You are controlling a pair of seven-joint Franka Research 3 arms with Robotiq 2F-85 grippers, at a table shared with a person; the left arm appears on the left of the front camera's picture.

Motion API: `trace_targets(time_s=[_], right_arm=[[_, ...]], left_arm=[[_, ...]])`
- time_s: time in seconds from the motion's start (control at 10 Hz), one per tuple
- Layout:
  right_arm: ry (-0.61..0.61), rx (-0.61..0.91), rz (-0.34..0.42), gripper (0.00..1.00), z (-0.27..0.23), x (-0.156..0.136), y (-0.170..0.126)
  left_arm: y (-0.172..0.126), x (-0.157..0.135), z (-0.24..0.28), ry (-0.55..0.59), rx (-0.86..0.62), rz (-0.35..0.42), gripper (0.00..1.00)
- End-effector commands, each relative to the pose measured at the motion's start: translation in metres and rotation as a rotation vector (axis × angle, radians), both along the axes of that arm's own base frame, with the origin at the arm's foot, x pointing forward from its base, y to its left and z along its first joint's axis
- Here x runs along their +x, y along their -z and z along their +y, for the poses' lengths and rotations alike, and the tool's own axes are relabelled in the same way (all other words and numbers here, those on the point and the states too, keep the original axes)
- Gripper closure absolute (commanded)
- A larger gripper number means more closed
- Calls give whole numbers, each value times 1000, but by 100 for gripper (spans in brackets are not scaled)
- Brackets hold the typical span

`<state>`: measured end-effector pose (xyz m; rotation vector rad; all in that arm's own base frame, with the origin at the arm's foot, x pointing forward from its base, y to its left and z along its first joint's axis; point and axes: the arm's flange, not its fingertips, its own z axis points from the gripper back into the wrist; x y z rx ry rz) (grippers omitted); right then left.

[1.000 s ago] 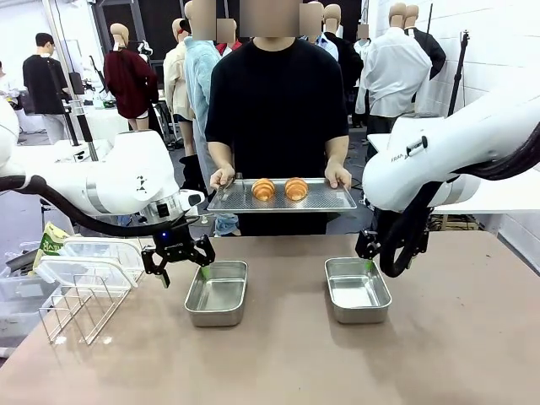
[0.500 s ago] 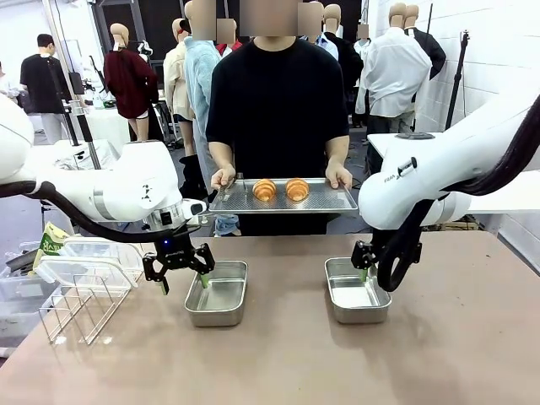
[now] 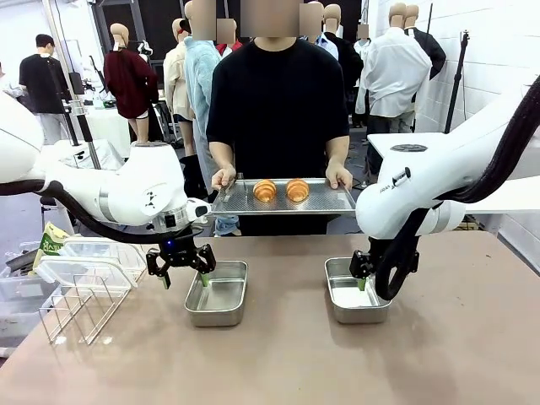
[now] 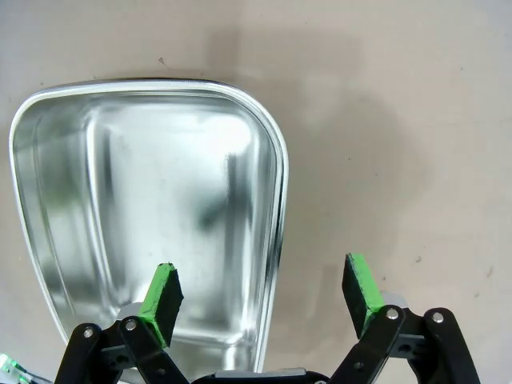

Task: Place the bread in airtight containers.
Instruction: Lift both Airtight Container.

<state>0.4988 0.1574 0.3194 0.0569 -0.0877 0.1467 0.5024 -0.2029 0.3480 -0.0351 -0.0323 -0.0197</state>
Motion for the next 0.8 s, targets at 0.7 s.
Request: trace_targets(time_s=[0.7], right_arm=[[31,-32,11,0,11,5,13]], left_arm=[[22,17,-5,-22,-10,-39,0]])
